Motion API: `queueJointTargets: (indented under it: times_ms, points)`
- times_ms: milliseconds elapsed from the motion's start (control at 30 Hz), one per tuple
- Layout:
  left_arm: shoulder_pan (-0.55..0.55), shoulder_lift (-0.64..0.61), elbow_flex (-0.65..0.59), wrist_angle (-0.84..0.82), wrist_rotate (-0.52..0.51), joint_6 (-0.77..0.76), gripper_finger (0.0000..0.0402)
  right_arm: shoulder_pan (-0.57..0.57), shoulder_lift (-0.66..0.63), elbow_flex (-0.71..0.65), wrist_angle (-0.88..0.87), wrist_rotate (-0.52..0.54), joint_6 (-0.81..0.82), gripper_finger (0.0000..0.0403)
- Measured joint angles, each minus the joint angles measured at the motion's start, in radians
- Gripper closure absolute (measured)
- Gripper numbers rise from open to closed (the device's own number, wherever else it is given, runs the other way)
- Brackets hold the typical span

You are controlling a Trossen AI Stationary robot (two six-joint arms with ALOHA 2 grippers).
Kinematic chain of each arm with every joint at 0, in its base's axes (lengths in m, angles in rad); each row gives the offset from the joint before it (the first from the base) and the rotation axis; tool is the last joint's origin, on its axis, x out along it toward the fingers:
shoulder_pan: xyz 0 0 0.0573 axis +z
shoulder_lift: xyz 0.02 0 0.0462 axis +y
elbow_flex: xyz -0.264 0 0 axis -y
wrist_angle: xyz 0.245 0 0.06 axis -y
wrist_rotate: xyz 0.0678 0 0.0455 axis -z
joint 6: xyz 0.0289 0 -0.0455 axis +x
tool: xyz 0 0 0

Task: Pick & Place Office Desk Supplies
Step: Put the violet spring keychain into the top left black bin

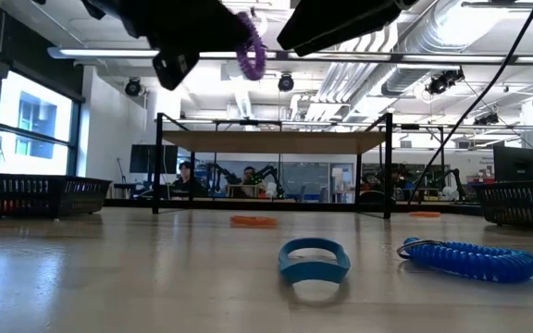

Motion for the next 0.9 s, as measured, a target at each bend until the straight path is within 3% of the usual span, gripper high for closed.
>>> queueJointTargets:
  times_ms: [200, 433, 767, 900]
  points:
    - [-0.016, -0.141, 0.000, -0.227, -0.022, -0.029, 0.0391, -0.005, 0.000, 0.000, -0.001, -0.018, 0.002, 0.0156]
    - [-0.070, -0.292, 0.000, -0.510, -0.226, -0.073, 0.0390, -0.005, 0.000, 0.000, -0.029, -0.049, 0.055, 0.0156]
    - [0.001, -0.386, 0.000, -1.020, -0.230, -0.393, 0.0386, -0.005, 0.000, 0.000, -0.042, -0.049, 0.130, 0.0156]
    - [0.043, -0.391, 0.000, -1.136, -0.222, -0.474, 0.0386, -0.005, 0.000, 0.000, -0.055, -0.050, 0.145, 0.0156]
